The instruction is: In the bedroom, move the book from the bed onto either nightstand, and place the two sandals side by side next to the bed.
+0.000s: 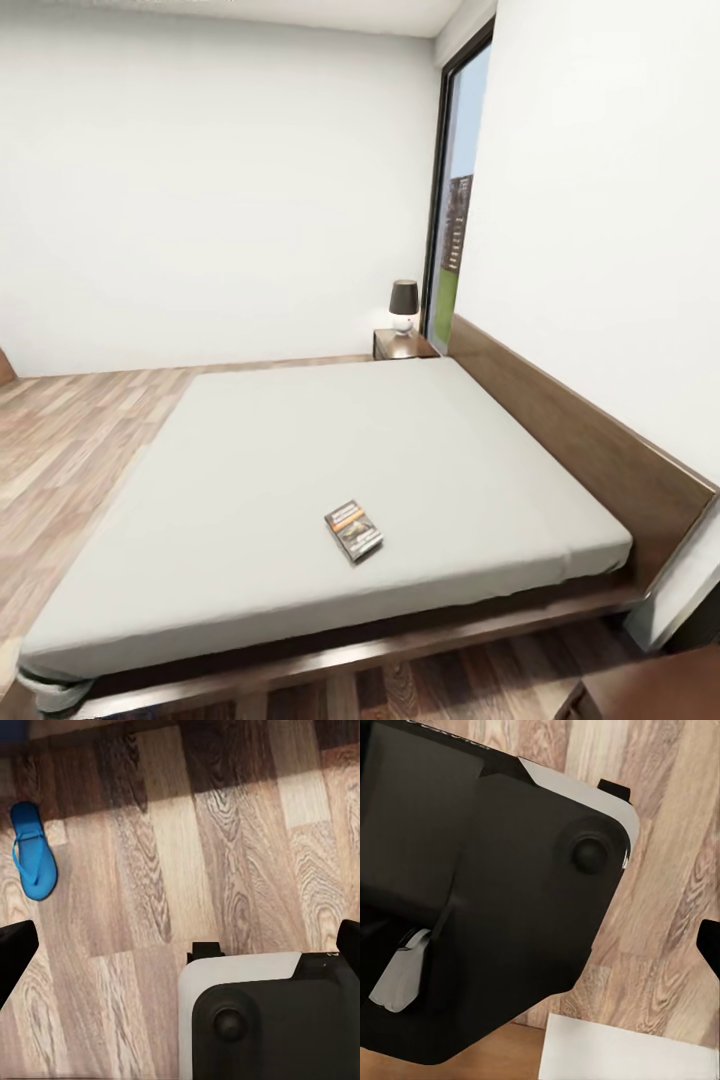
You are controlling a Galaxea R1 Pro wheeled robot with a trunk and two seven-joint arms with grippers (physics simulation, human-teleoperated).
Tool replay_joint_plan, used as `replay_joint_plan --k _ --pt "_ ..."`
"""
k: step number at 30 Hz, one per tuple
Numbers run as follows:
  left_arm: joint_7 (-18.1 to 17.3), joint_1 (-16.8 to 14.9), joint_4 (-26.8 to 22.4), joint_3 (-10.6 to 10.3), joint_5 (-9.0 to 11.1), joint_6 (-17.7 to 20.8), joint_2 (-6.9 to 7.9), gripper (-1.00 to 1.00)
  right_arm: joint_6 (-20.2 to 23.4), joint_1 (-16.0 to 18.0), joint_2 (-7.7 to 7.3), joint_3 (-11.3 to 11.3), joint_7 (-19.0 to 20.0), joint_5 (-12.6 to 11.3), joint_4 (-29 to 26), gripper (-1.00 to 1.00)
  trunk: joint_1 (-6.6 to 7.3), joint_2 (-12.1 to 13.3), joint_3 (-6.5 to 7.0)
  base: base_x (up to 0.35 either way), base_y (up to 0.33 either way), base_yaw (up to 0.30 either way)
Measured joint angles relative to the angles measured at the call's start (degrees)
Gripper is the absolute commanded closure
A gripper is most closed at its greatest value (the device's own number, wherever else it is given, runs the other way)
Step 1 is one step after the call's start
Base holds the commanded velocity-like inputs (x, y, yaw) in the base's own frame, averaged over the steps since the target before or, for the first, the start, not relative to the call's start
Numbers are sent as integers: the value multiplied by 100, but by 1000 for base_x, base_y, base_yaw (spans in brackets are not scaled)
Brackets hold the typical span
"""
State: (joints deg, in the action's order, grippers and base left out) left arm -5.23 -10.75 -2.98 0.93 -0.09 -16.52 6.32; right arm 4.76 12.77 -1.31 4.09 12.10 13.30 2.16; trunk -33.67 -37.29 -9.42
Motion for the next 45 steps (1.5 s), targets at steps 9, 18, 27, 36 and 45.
replay_joint_plan --k 9,18,27,36,45 --pt "1 0 1 1 0 -5 0 -100 0 -8 -6 0 0 0 0 -100 0 1 -4 70 -63 192" --pt "2 -1 1 1 0 -8 -1 -100 -5 -24 -9 0 1 0 -1 -100 0 1 -6 28 -44 37" --pt "2 -1 2 1 0 -9 -1 -100 -2 -28 -9 0 1 1 -1 -100 0 1 -7 68 0 6" --pt "2 -1 -5 1 0 -13 -1 -100 -2 -27 -9 0 1 1 -1 -100 0 1 -7 128 9 1" --pt "1 -1 0 -4 0 -16 -2 -100 -3 -30 -16 0 1 7 -1 -100 -1 1 -7 39 -4 0"
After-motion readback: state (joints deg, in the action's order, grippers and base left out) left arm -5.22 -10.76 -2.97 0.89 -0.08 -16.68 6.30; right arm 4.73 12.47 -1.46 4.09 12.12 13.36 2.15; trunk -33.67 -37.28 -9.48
